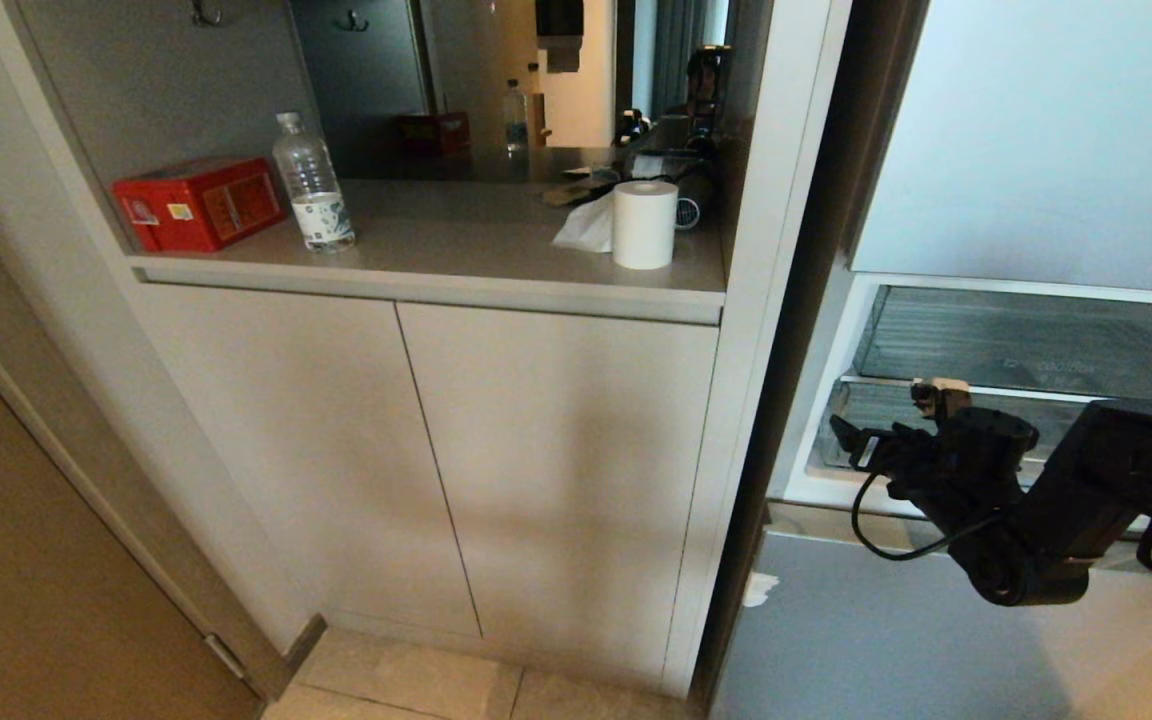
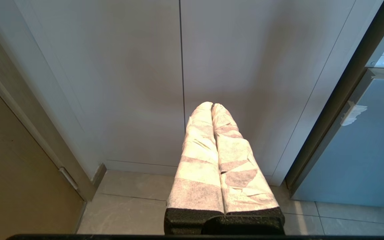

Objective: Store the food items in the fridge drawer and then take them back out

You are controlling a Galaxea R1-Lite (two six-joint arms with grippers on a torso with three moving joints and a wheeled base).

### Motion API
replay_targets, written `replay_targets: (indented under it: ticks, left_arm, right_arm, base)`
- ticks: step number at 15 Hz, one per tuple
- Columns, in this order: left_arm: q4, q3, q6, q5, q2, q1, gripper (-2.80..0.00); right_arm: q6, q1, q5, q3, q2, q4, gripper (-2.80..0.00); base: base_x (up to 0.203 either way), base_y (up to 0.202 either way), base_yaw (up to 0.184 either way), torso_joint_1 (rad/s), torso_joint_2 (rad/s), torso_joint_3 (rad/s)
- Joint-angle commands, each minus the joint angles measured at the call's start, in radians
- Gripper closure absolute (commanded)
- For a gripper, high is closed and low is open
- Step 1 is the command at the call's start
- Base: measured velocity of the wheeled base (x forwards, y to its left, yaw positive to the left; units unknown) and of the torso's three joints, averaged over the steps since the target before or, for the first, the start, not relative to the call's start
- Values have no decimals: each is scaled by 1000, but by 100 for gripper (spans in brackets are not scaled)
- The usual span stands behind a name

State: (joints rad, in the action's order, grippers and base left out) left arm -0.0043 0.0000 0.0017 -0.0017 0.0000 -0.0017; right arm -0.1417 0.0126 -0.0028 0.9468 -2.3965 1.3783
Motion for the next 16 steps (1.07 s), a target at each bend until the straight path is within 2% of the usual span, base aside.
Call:
replay_targets:
  ticks: [1, 8, 16]
  left_arm:
    - [0, 2, 0, 0, 0, 0, 0]
    - [0, 2, 0, 0, 0, 0, 0]
    - [0, 2, 0, 0, 0, 0, 0]
  right_arm:
    - [-2, 4, -2, 9, -20, 8, -280]
    - [1, 10, -39, 101, -88, 7, -280]
    - [2, 23, -64, 139, -101, 3, -280]
  base:
    - [0, 0, 0, 0, 0, 0]
    - [0, 0, 0, 0, 0, 0]
    - [0, 0, 0, 0, 0, 0]
